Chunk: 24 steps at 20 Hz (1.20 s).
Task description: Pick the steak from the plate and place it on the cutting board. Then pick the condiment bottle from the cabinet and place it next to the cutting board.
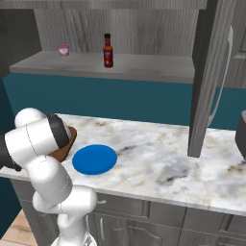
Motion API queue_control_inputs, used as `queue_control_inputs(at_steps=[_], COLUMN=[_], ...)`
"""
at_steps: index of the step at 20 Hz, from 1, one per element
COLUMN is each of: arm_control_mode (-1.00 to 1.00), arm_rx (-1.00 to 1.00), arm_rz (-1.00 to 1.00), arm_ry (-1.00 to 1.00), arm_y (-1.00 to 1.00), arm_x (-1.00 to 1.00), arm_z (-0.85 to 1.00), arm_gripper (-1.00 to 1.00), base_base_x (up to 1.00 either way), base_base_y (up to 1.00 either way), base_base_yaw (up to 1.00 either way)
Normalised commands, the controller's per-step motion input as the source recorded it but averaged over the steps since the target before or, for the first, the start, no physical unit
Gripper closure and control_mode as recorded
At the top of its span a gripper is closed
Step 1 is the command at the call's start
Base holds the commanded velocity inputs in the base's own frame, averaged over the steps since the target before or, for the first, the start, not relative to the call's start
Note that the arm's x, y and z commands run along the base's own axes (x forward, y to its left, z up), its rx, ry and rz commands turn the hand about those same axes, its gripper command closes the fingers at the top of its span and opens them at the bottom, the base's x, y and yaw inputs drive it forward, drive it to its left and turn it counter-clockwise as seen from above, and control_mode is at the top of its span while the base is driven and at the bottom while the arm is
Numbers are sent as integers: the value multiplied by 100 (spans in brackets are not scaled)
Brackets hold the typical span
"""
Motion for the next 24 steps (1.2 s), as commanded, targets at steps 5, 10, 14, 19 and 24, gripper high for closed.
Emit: queue_control_inputs(at_steps=[5,10,14,19,24], arm_control_mode=[-100,-100,-100,-100,-100], arm_rx=[0,0,0,0,0], arm_rz=[0,0,0,0,0], arm_ry=[0,-2,-6,-5,-4], arm_y=[0,0,0,0,-2], arm_x=[0,-8,-10,-10,-10], arm_z=[4,19,33,31,26], arm_gripper=[-100,-100,-100,-100,-100], base_base_x=[0,0,0,0,0], base_base_y=[0,0,0,0,0], base_base_yaw=[0,0,0,0,0])
